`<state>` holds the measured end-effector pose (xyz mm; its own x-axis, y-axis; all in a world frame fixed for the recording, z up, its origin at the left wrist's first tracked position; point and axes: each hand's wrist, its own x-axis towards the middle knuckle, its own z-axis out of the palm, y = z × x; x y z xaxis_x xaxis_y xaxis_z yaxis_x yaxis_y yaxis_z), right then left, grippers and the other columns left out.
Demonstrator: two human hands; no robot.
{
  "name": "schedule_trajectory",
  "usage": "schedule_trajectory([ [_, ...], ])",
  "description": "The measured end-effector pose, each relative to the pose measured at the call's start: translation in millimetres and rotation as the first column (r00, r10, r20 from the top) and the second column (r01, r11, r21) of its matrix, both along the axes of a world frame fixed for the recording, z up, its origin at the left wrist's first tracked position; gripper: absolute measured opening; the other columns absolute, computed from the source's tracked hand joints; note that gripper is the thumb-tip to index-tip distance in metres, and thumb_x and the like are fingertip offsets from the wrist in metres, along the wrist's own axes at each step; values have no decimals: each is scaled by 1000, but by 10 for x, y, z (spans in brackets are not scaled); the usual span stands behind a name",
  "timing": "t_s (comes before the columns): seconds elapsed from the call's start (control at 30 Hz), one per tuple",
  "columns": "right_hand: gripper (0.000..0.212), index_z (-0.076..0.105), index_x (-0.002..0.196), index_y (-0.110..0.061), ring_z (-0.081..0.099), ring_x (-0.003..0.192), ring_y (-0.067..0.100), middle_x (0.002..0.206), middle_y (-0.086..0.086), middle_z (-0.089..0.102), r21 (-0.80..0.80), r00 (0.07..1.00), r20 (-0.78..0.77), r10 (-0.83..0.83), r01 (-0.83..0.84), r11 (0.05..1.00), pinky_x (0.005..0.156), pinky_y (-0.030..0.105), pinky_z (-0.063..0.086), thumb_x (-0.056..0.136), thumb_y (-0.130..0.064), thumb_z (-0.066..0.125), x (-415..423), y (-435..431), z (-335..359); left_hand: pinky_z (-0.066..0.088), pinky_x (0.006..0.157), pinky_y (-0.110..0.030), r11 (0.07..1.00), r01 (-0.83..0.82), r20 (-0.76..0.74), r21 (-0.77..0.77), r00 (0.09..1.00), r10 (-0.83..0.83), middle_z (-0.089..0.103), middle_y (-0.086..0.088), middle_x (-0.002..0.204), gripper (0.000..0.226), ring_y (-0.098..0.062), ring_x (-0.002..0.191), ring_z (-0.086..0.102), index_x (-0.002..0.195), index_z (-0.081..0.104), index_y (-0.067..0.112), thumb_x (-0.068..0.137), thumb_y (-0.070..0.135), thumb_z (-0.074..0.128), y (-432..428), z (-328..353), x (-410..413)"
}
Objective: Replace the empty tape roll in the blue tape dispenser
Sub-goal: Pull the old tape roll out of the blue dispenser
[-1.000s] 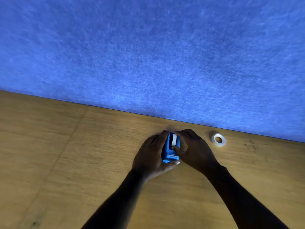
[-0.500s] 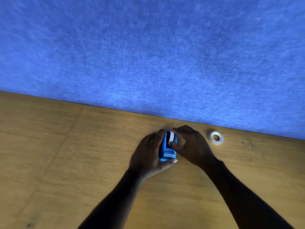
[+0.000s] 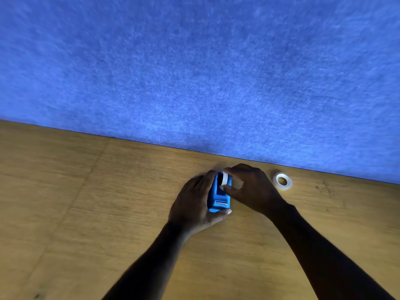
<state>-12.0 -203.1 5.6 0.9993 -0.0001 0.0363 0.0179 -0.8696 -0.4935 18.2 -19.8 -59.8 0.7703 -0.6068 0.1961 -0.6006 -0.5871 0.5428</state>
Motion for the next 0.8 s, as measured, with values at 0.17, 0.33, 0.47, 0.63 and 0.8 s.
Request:
schedule_trajectory([
  [0.17, 46, 63, 123, -22, 65, 101, 14, 115, -1, 70, 1, 1000, -25, 10, -10, 1000, 85, 36, 55, 80, -38, 72, 23, -12, 26, 37, 116, -31, 1000, 3, -4, 18, 1000, -3, 47, 6, 150, 105, -10, 139, 41, 156, 22, 22, 74, 75, 61, 12, -6, 9],
  [0.33, 46, 63, 123, -24, 64, 100, 14, 114, -1, 70, 25, 998, -52, 26, -25, 999, 86, 38, 56, 80, -35, 72, 42, -19, 42, 37, 116, -31, 1000, 12, 8, 16, 1000, -12, 48, 6, 149, 105, -10, 139, 41, 156, 24, 21, 74, 74, 62, 8, -22, 14],
  [0.47, 46, 63, 123, -26, 64, 97, 12, 112, -2, 71, 63, 996, -83, 33, -28, 998, 85, 36, 57, 79, -34, 74, 50, -42, 61, 37, 116, -32, 1000, 7, 6, 21, 1000, -7, 48, 5, 150, 105, -12, 139, 41, 156, 23, 20, 74, 75, 61, -11, -29, 5],
  [0.63, 45, 65, 120, -27, 67, 96, 6, 109, -6, 71, 129, 994, -106, 7, 7, 992, 86, 34, 58, 77, -35, 75, 79, -84, 78, 36, 117, -31, 1000, 10, 5, 19, 1000, -10, 48, 6, 149, 105, -11, 138, 41, 156, 22, 22, 74, 74, 62, -31, -20, 2],
  [0.8, 43, 66, 115, -32, 67, 94, 0, 105, -12, 72, 154, 990, -143, 7, 15, 988, 84, 33, 59, 74, -39, 73, 116, -102, 96, 37, 116, -32, 1000, 4, 9, 21, 1000, -4, 48, 6, 149, 105, -11, 138, 41, 156, 24, 23, 73, 73, 65, -31, -16, -1],
])
